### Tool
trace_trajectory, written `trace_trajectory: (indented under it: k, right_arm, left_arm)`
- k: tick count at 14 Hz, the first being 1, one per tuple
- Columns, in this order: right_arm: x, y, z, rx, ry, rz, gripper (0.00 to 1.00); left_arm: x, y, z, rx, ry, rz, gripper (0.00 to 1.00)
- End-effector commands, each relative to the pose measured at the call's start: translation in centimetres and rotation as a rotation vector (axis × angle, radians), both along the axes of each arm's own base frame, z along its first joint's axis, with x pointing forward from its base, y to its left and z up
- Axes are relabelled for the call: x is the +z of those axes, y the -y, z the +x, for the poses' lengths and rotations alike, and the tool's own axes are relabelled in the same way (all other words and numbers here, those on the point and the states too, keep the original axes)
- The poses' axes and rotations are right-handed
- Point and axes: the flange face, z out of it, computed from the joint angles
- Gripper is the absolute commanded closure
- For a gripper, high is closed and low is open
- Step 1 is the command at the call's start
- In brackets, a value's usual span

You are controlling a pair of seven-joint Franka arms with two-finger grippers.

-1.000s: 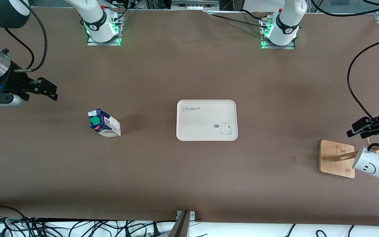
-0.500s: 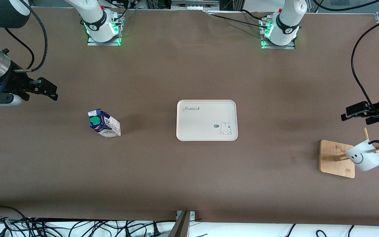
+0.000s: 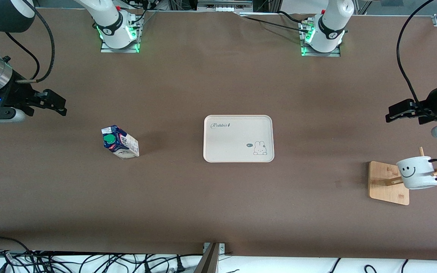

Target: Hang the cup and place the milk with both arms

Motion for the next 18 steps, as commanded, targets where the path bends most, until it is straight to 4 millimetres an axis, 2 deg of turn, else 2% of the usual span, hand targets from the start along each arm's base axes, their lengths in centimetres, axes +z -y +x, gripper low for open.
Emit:
trace_trajectory:
  k: [1,4,6,7,10,12,13,14,15,18]
  right_arm:
    - [0.6,-0.2,-0.1,0.007,0.001,-0.016,0.00]
    - [0.6,-0.2,-0.1,0.007,0.001,-0.016,0.00]
    - [0.6,-0.2,-0.1,0.007,0.001,-0.018,0.00]
    - [0.6,-0.2,-0.1,0.007,0.001,-0.016,0.00]
    - [0.7,-0.2,-0.1,0.007,0.002,-0.016,0.00]
    - [0.7,-0.3,-0.1,0.008,0.002,-0.016,0.00]
    - [0.7,-0.2,-0.1,0.007,0.002,-0.016,0.00]
    - [0.7,-0.2,-0.1,0.007,0.002,-0.016,0.00]
    - [0.7,-0.3,-0.1,0.008,0.002,-0.016,0.00]
    - [0.7,-0.2,-0.1,0.007,0.004,-0.016,0.00]
  left_arm:
    - [1.0,-0.3,-0.7,-0.003,-0.023,0.068,0.00]
    - [1.5,0.2,-0.9,-0.005,-0.023,0.055,0.00]
    - [1.6,1.4,-1.0,-0.024,-0.020,0.048,0.00]
    - [2.3,1.3,-1.4,-0.024,-0.009,0.045,0.00]
    - [2.1,1.3,-1.3,-0.022,-0.013,0.056,0.00]
    - [2.1,0.6,-1.5,-0.010,-0.015,0.044,0.00]
    - [2.7,-0.8,-2.0,0.004,-0.006,0.039,0.00]
    - [2.1,-2.5,-2.4,0.019,-0.019,0.020,0.00]
    - [2.0,-3.1,-2.3,0.019,0.004,0.003,0.00]
    - [2.1,-2.5,-3.2,0.009,0.047,-0.004,0.00]
